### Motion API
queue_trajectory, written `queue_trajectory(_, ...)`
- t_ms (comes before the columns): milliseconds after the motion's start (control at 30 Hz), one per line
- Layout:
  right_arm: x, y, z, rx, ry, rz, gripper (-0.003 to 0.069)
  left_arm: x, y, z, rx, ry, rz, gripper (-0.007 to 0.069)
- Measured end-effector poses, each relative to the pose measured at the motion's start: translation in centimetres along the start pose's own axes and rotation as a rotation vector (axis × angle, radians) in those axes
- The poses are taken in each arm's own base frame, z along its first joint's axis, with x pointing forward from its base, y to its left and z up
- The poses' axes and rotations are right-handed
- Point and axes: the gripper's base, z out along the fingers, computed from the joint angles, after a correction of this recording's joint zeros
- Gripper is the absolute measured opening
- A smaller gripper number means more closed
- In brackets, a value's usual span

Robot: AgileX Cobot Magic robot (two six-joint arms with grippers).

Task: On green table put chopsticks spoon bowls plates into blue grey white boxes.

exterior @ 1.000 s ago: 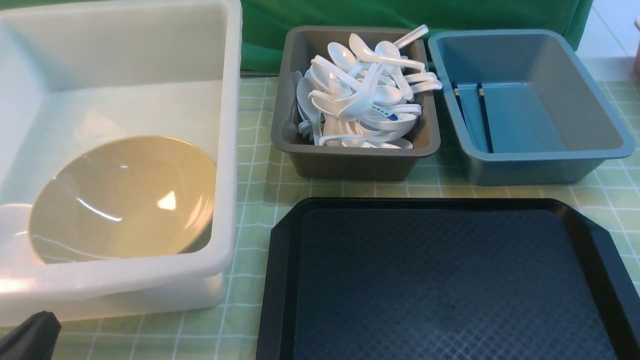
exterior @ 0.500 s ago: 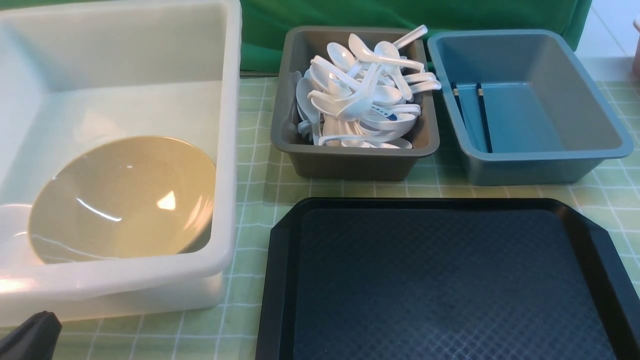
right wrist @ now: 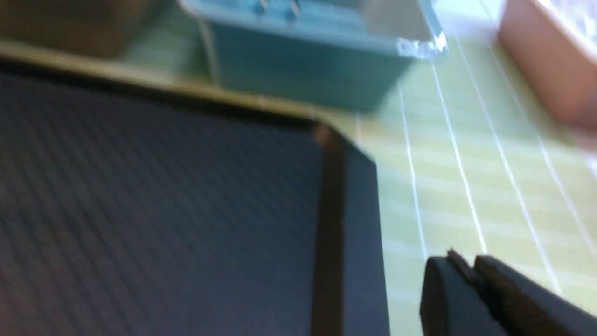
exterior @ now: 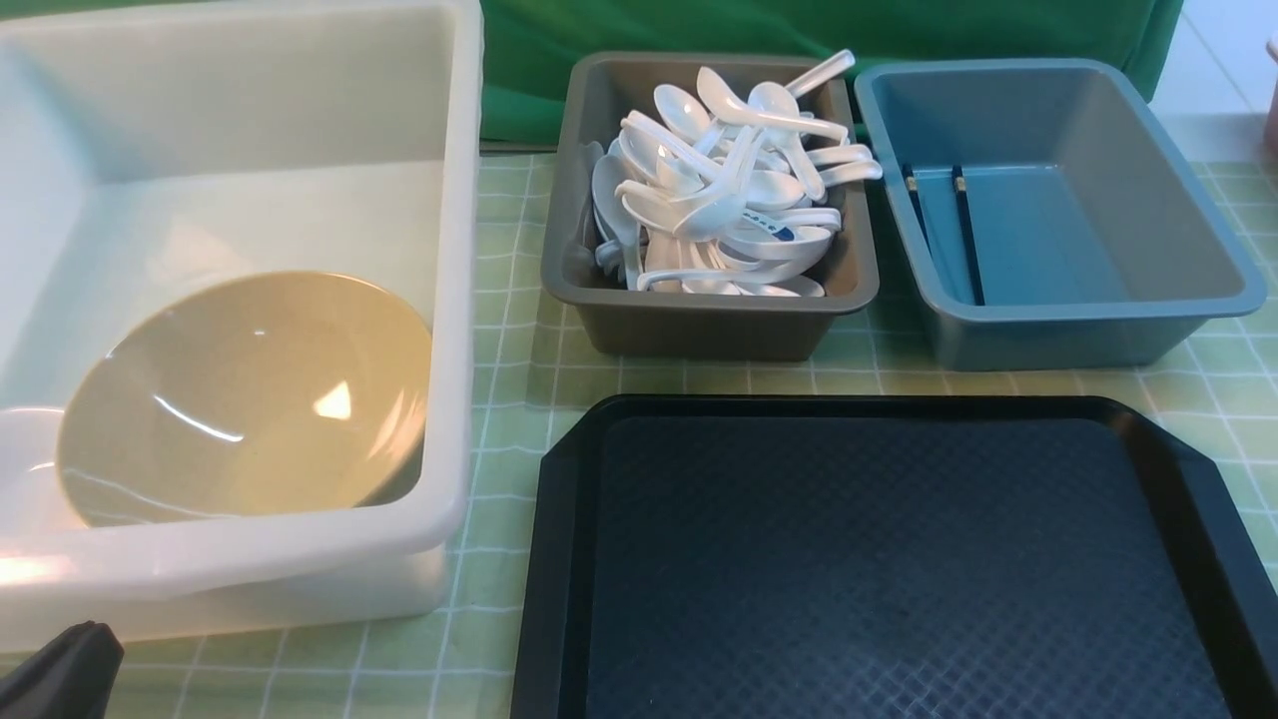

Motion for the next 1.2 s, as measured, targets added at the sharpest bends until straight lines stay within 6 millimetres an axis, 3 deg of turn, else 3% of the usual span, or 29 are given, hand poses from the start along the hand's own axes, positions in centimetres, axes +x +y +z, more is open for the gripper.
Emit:
queue_trajectory(133, 1.9, 0.1, 1.0, 0.01, 0.057, 0.002, 0.0078, 0.0, 0.0, 0.0, 0.0, 0.0, 0.0, -0.0002)
queue_trajectory(367, 1.7, -0.1, 1.4, 0.037, -0.029, 0.002, 0.008, 0.0, 0.0, 0.0, 0.0, 0.0, -0.001, -0.0002)
queue_trajectory(1200, 1.7, -0.1, 1.4, 0.04, -0.042, 0.017, 0.0101, 0.0, 0.0, 0.0, 0.0, 0.0, -0.002, -0.0002)
